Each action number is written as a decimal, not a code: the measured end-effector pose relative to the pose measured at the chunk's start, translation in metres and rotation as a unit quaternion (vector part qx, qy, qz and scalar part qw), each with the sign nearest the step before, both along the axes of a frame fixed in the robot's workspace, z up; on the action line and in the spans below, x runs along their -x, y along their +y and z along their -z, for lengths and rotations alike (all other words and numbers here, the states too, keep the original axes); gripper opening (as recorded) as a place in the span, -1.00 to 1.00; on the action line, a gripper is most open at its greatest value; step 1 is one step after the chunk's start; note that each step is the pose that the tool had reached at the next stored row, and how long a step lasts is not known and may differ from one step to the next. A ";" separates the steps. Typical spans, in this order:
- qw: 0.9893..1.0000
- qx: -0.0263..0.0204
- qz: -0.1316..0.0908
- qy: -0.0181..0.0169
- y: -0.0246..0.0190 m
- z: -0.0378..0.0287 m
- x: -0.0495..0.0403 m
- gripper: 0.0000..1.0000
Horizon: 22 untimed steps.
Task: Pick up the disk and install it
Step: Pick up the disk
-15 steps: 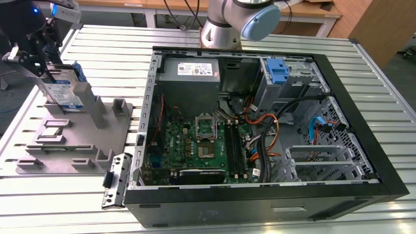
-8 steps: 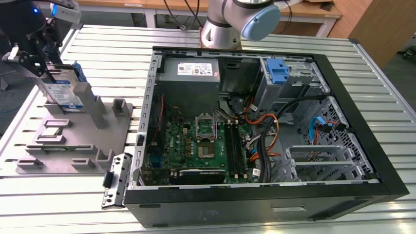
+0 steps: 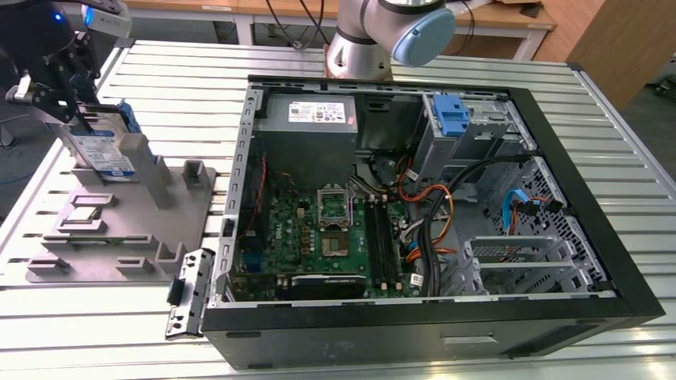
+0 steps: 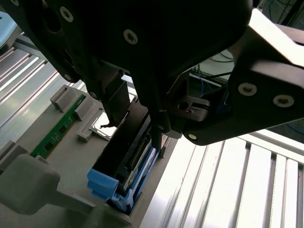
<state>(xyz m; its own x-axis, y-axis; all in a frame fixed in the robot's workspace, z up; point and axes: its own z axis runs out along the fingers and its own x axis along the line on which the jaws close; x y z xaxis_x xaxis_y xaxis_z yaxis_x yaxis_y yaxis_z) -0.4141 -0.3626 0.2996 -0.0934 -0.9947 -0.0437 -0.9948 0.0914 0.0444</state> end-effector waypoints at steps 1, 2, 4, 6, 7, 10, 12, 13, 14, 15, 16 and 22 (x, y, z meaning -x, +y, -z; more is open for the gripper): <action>1.000 0.000 0.000 0.000 0.0000 0.0000 0.0000 -0.11; 1.000 0.000 0.000 0.000 0.0000 0.0000 0.0000 -0.11; 1.000 0.000 0.000 0.000 0.0000 0.0000 0.0000 -0.11; 1.000 0.000 0.000 0.000 0.0004 0.0001 0.0000 -0.11; 1.000 0.000 0.000 0.000 0.0008 0.0000 0.0000 -0.11; 1.000 0.000 0.000 0.000 0.0017 0.0000 0.0000 -0.11; 1.000 0.000 0.000 0.000 0.0017 0.0000 0.0000 -0.11; 1.000 0.000 0.000 0.000 0.0017 0.0001 0.0000 -0.11; 1.000 0.000 0.000 0.000 0.0018 0.0000 -0.0001 -0.11; 1.000 0.000 0.000 0.000 0.0018 0.0000 -0.0009 -0.11; 1.000 0.000 0.000 0.000 0.0018 0.0000 -0.0017 -0.11; 1.000 0.000 0.000 0.000 0.0018 0.0000 -0.0040 -0.11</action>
